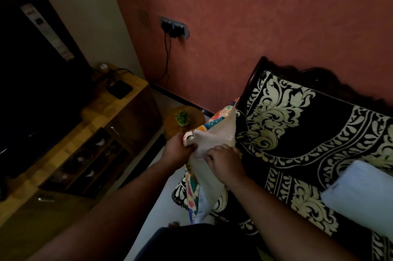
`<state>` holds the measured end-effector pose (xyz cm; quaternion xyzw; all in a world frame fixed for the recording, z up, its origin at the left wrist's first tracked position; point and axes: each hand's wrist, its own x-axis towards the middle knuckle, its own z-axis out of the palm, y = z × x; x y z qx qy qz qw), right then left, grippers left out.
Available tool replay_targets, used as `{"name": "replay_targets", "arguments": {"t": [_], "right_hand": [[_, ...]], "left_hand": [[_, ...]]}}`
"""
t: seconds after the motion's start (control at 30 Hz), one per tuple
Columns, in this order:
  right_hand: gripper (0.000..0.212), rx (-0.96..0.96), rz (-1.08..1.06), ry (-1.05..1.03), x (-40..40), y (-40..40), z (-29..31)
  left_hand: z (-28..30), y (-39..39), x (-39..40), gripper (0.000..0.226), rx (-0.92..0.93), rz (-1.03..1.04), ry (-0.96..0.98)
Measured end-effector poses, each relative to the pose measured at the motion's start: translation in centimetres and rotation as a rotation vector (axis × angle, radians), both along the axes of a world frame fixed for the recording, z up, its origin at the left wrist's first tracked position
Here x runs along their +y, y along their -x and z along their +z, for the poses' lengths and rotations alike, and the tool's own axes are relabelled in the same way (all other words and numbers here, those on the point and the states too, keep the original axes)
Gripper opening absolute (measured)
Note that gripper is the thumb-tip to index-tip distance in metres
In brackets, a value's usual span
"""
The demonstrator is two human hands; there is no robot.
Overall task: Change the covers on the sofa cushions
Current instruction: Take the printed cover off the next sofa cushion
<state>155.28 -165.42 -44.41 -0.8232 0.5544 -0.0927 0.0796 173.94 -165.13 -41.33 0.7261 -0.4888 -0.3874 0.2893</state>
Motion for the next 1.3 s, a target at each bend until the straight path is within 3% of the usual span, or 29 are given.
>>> {"name": "replay_targets", "arguments": {"t": [0.2, 0.37, 0.47, 0.57, 0.63, 0.73, 0.8, 0.9, 0.97, 1.0, 1.1, 1.17, 1.3], "right_hand": [[0.018, -0.017, 0.116, -0.004, -2.7, 2.2, 0.4], [0.014, -0.097, -0.032, -0.032, -4.1, 4.2, 0.0], [0.012, -0.176, -0.036, -0.074, -4.2, 5.2, -0.6], [0.009, -0.322, 0.021, -0.150, -3.3, 5.2, -0.9], [0.005, -0.385, 0.094, -0.198, -2.6, 5.1, -1.0], [0.016, -0.370, 0.235, -0.262, -2.1, 4.4, -1.0], [0.020, -0.313, 0.265, -0.281, -1.9, 3.7, -1.0], [0.022, -0.228, 0.239, -0.229, -2.1, 3.0, -1.7], [0.024, -0.227, 0.168, -0.221, -2.5, 3.1, -2.4], [0.024, -0.228, 0.137, -0.209, -2.9, 3.2, -2.8], [0.020, -0.166, 0.093, -0.180, -3.7, 3.1, -3.6], [0.019, -0.123, 0.079, -0.177, -5.0, 3.2, -3.9], [0.020, -0.116, 0.121, -0.212, -8.0, 3.9, -3.9]], "left_hand": [[0.5, -1.1, -0.3, 0.025, -0.080, -0.093, -0.058], [0.2, -2.7, -1.1, 0.027, -0.284, -0.188, -0.073], [0.0, -4.4, -1.6, 0.056, -0.274, -0.271, -0.169], [1.4, -4.4, -3.0, 0.110, -0.170, -0.233, -0.168], [2.6, -2.8, -4.5, 0.136, -0.295, -0.301, -0.135], [3.7, 1.4, -5.1, 0.131, -0.707, -0.555, -0.192], [2.8, 2.9, -4.5, 0.130, -0.771, -0.643, -0.271], [-1.1, 1.4, -3.3, 0.125, -0.639, -0.607, -0.368], [-2.9, 0.1, -2.4, 0.125, -0.562, -0.625, -0.309], [-3.3, -0.1, -2.2, 0.115, -0.556, -0.646, -0.272], [-4.7, 0.1, -1.9, 0.049, -0.656, -0.713, -0.103], [-5.1, 0.7, -2.2, 0.046, -0.625, -0.758, -0.003], [-5.0, 0.5, -2.6, 0.051, -0.360, -0.708, 0.040]]}}
